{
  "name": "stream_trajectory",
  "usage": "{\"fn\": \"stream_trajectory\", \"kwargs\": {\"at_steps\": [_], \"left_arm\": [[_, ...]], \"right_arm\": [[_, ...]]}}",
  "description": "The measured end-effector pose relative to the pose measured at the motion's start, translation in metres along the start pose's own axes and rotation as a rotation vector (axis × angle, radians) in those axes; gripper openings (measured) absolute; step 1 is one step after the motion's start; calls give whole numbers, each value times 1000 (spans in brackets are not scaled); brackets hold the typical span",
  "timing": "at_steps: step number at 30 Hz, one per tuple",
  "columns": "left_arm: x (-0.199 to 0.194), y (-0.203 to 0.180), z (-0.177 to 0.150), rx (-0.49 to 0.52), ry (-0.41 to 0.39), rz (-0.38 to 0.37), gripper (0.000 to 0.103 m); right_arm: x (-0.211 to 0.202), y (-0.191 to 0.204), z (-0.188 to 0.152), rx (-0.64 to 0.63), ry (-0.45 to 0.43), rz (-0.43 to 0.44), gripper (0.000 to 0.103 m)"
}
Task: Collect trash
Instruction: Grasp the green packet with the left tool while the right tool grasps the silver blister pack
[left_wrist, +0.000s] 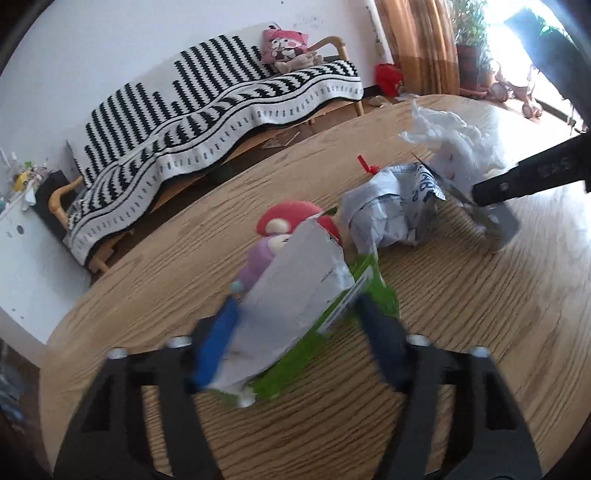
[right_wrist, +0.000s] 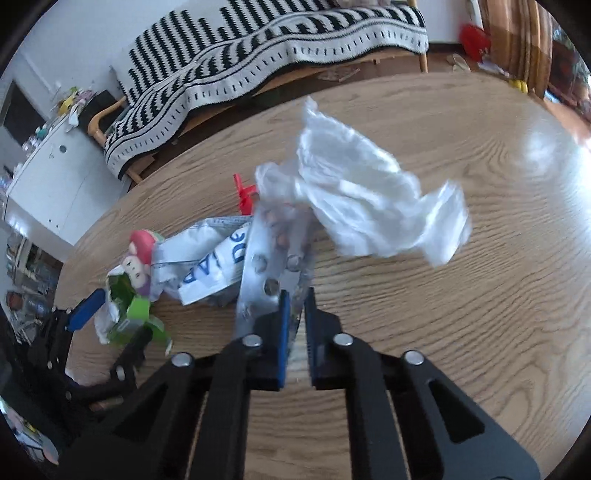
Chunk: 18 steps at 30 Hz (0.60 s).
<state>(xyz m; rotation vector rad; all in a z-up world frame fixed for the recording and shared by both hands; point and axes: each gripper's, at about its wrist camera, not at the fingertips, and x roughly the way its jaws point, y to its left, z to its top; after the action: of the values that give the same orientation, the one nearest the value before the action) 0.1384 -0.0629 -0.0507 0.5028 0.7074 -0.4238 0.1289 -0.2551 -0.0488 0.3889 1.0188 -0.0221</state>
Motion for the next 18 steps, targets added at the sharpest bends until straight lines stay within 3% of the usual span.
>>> {"fn": "stream_trajectory", "kwargs": {"at_steps": [1,7,13,18], "left_arm": [[-3,1,0,-11,1,-5,46],[-34,5,6,-94,-9,28,24],[-69,0,16,-188,-36,38,20],[-96,-11,25,-265,-76,3,20]], "right_arm": [[-4,1,-1,-11,-3,2,5],[-38,4,-16,-79,-47,1,5],[-82,-15,-36,-78,-97,19,5],[-121,-45,-53,-54,-142,13,5]]}}
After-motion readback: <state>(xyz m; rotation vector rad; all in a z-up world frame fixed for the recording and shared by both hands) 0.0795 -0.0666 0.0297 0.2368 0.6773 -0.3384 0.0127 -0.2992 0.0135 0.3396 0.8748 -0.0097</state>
